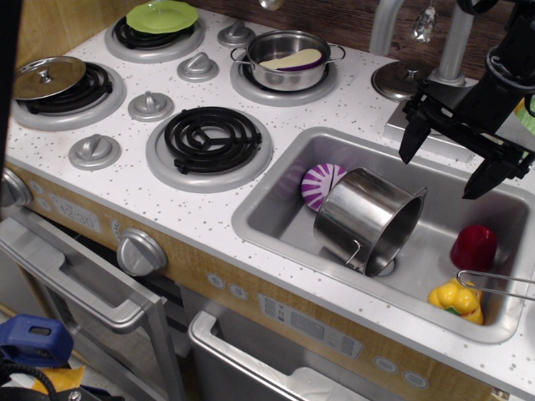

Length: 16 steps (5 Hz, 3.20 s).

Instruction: Flip pot upright in sink

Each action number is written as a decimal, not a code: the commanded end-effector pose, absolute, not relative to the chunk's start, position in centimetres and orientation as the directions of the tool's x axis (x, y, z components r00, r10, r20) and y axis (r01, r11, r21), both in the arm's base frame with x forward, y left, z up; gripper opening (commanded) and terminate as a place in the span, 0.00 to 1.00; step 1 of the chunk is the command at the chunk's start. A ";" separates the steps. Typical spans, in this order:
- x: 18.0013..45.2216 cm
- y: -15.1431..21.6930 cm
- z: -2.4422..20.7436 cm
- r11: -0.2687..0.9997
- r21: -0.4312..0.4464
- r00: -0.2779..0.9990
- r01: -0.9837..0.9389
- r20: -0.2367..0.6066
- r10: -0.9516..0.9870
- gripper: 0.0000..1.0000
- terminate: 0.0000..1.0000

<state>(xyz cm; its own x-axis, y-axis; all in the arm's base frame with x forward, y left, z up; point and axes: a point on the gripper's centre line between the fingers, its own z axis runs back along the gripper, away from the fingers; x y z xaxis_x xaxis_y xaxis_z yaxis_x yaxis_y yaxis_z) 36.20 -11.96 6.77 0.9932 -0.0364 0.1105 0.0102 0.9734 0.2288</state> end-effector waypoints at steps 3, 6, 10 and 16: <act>36.5 -12.5 6.2 0.877 0.477 0.978 0.058 0.150 -0.147 1.00 0.00; 36.8 -9.6 3.0 0.783 0.617 0.938 0.076 0.222 -0.266 1.00 0.00; 36.9 -5.9 1.0 0.793 0.599 0.933 0.110 0.212 -0.290 0.00 0.00; 37.1 -4.8 0.4 0.949 0.276 0.949 0.154 0.227 -0.220 1.00 0.00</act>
<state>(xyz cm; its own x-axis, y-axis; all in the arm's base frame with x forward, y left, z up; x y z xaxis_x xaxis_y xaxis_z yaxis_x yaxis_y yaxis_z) 35.95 -4.35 -2.45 0.9668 -0.2091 0.1466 0.1621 0.9460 0.2807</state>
